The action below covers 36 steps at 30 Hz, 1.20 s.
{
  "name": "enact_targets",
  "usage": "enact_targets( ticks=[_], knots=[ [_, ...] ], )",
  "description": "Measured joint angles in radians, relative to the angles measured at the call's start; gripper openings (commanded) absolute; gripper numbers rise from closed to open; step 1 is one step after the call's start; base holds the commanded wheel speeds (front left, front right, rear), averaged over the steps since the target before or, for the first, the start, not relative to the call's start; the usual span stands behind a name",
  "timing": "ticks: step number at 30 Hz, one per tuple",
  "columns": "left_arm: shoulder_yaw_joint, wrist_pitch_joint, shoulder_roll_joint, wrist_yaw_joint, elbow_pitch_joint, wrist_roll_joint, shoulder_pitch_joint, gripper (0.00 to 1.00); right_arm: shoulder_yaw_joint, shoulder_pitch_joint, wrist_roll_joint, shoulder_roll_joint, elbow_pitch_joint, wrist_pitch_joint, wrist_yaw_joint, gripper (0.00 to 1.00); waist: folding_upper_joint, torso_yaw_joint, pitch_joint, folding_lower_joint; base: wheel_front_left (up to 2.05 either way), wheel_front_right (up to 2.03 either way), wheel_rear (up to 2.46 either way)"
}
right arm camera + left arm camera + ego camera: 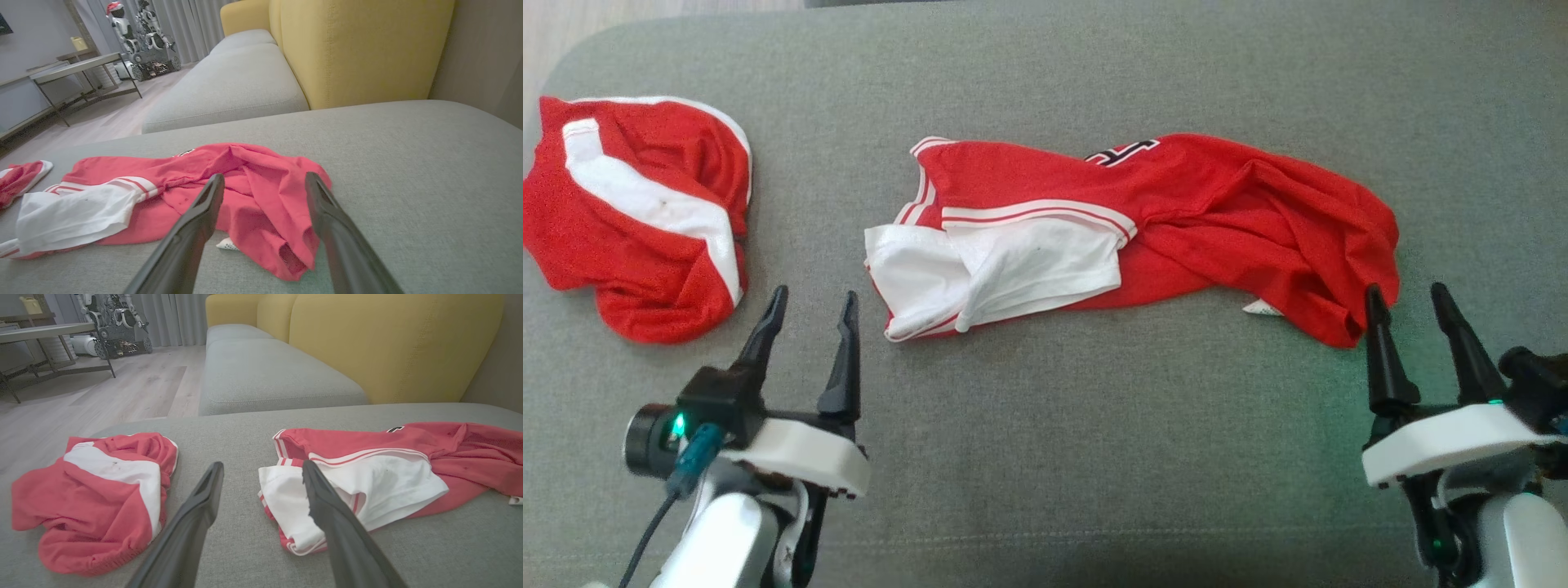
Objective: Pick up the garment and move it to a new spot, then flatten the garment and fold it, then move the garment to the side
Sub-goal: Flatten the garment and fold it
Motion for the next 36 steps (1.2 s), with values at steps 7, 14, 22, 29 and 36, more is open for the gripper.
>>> enact_targets(
  ticks=[7,14,22,29,36],
  knots=[
    [-0.096,0.059,-0.021,-0.073,0.013,0.0,-0.077,1.0,-0.019,-0.038,-0.001,0.0,0.014,-0.01,0.0,1.0,0.0,-0.001,0.05,0.0,0.0,0.0,0.0],
    [-0.16,0.123,-0.072,-0.124,0.117,-0.026,-0.131,1.0,-0.008,-0.069,-0.001,0.0,0.025,-0.026,0.0,1.0,0.0,-0.027,0.086,0.0,0.0,0.0,0.0],
    [-0.161,0.117,-0.085,-0.145,0.205,-0.035,-0.189,0.25,-0.005,-0.081,0.002,0.0,0.039,-0.035,0.0,1.0,0.0,-0.065,0.106,0.0,0.0,0.0,0.0],
    [-0.162,0.08,-0.082,-0.15,0.196,-0.035,-0.193,0.0,-0.044,-0.081,0.014,0.0,0.083,-0.028,0.0,1.0,0.0,-0.073,0.102,0.0,0.0,0.0,0.0],
    [-0.162,0.064,-0.08,-0.147,0.161,-0.033,-0.204,0.0,-0.072,-0.118,0.02,0.0,0.178,0.011,0.0,1.0,0.0,-0.058,0.12,0.0,0.0,0.0,0.0]
  ],
)
